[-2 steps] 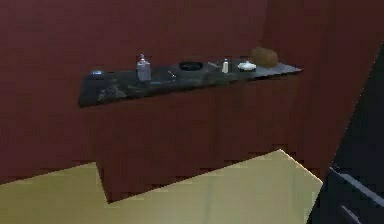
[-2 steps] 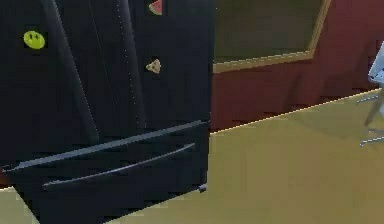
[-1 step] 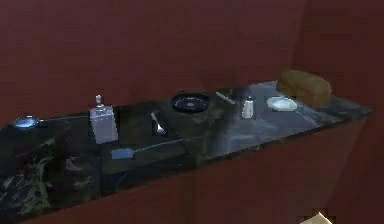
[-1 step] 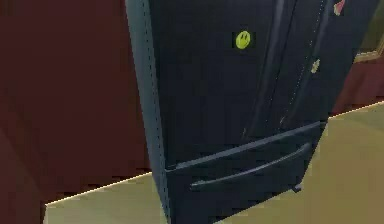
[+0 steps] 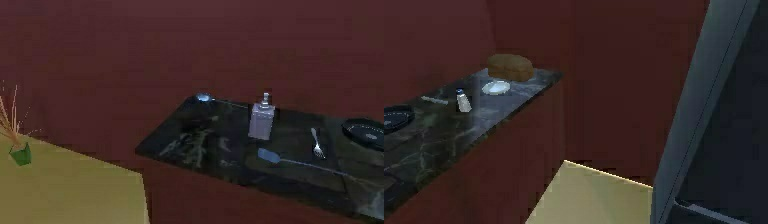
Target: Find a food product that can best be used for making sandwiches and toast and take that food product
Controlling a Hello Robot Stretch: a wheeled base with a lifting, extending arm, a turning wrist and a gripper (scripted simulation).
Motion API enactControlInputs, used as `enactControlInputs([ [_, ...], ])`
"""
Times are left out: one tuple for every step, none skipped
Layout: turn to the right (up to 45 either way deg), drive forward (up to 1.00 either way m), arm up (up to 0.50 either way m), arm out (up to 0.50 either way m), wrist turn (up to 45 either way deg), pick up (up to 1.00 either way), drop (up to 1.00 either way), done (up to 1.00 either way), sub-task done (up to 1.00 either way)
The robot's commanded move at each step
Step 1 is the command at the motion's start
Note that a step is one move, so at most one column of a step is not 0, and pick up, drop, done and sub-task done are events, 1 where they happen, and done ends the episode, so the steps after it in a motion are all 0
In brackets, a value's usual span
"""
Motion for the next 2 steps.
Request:
enactControlInputs([
  [-15.0,0.0,0.0,0.0,0.0,0.0,0.0,0.0,0.0],
  [45.0,0.0,0.0,0.0,0.0,0.0,0.0,0.0,0.0],
])
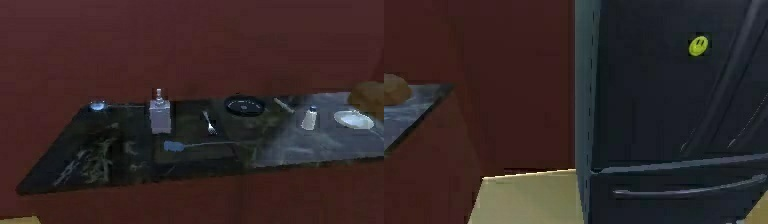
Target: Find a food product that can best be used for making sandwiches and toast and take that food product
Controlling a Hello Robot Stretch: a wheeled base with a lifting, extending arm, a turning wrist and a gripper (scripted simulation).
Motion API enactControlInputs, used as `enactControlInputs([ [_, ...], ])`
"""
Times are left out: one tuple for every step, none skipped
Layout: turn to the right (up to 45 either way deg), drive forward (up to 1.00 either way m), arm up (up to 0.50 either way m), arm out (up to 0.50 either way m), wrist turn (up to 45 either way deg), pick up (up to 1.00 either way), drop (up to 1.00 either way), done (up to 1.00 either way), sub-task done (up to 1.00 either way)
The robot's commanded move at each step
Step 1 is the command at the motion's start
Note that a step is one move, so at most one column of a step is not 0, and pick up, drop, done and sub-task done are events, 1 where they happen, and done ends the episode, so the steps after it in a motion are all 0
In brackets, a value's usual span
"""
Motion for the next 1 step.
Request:
enactControlInputs([
  [45.0,0.0,0.0,0.0,0.0,0.0,0.0,0.0,0.0],
])
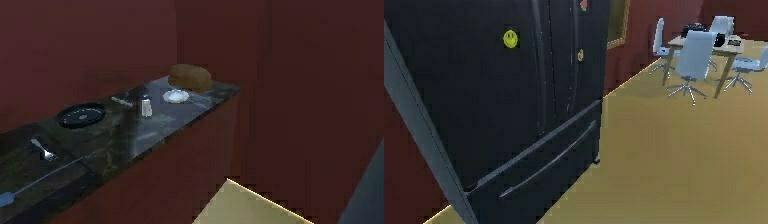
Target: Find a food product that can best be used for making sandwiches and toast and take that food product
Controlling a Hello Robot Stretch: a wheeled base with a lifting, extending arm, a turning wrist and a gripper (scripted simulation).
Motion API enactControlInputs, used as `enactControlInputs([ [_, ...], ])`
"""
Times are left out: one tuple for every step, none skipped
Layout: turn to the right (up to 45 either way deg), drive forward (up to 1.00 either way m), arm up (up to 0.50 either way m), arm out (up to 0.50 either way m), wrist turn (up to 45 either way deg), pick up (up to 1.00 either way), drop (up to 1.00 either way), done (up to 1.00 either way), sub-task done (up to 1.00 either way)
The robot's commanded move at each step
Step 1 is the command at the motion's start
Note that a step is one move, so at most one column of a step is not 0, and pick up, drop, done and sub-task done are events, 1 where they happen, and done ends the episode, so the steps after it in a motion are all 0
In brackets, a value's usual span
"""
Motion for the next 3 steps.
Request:
enactControlInputs([
  [21.0,0.0,0.0,0.0,0.0,0.0,0.0,0.0,0.0],
  [0.0,1.0,0.0,0.0,0.0,0.0,0.0,0.0,0.0],
  [-45.0,0.0,0.0,0.0,0.0,0.0,0.0,0.0,0.0],
])
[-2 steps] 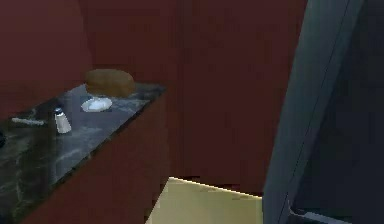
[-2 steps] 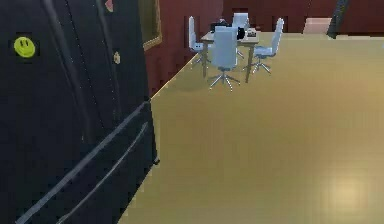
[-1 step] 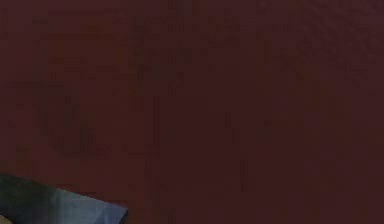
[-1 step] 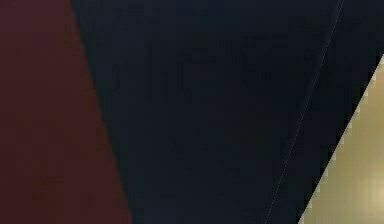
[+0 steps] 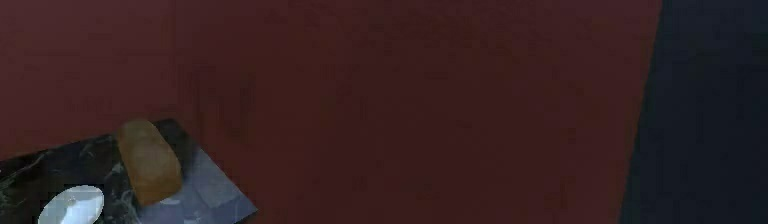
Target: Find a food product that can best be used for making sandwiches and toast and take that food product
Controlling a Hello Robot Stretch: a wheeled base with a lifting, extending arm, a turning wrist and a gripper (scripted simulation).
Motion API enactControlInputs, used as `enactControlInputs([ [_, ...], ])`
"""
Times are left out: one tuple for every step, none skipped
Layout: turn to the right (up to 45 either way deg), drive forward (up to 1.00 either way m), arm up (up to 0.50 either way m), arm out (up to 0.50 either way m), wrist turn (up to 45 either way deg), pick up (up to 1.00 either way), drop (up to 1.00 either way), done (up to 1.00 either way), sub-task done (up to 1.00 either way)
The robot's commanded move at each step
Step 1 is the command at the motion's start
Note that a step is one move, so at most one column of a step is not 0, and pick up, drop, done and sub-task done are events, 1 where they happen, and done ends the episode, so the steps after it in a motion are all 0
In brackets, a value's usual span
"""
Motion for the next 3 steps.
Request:
enactControlInputs([
  [-45.0,0.0,0.0,0.0,0.0,0.0,0.0,0.0,0.0],
  [-45.0,0.0,0.0,0.0,0.0,0.0,0.0,0.0,0.0],
  [-12.0,0.0,0.0,0.0,0.0,0.0,0.0,0.0,0.0],
])
